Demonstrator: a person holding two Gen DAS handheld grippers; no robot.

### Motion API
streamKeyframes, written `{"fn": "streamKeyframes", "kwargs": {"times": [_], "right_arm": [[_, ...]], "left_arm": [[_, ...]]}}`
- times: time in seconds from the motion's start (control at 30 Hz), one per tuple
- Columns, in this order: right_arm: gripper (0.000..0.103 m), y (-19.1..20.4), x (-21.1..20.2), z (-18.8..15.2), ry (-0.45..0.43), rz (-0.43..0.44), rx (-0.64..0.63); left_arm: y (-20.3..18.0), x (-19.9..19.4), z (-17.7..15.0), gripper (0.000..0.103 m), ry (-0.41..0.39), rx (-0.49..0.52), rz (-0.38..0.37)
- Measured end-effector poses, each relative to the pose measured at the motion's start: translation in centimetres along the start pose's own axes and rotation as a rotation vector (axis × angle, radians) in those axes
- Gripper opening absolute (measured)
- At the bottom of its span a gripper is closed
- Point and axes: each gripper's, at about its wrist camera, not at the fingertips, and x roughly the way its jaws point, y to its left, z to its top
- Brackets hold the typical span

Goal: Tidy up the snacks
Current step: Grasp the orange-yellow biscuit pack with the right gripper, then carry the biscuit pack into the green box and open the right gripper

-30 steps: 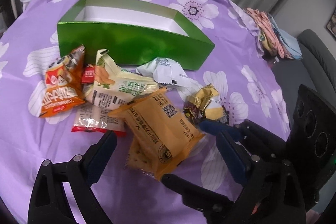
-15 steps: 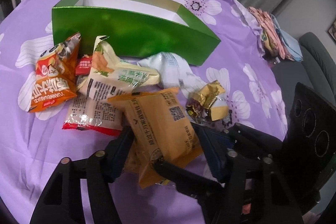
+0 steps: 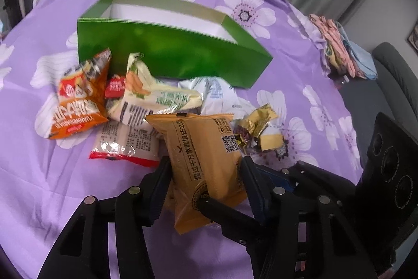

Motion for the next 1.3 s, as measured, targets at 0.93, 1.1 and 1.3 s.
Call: {"fn": "streamKeyframes", "kwargs": {"times": [0.93, 1.1, 1.3], "right_arm": [[0.046, -5.5, 5.8, 15.7, -0.149, 0.010, -0.049], [0.046, -6.5, 9.0, 16.2, -0.094, 0.027, -0.021], [0.051, -7.3, 10.4, 16.7, -0.051, 0.022, 0.008]], "left_arm": [[3.4, 4.0, 17.6, 0.054, -0.070, 0.002, 0.053], [5.2, 6.6, 18.3, 0.054, -0.009, -0.038, 0.070], [5.0, 7.6, 18.5, 0.057, 0.009, -0.049, 0.073]]}}
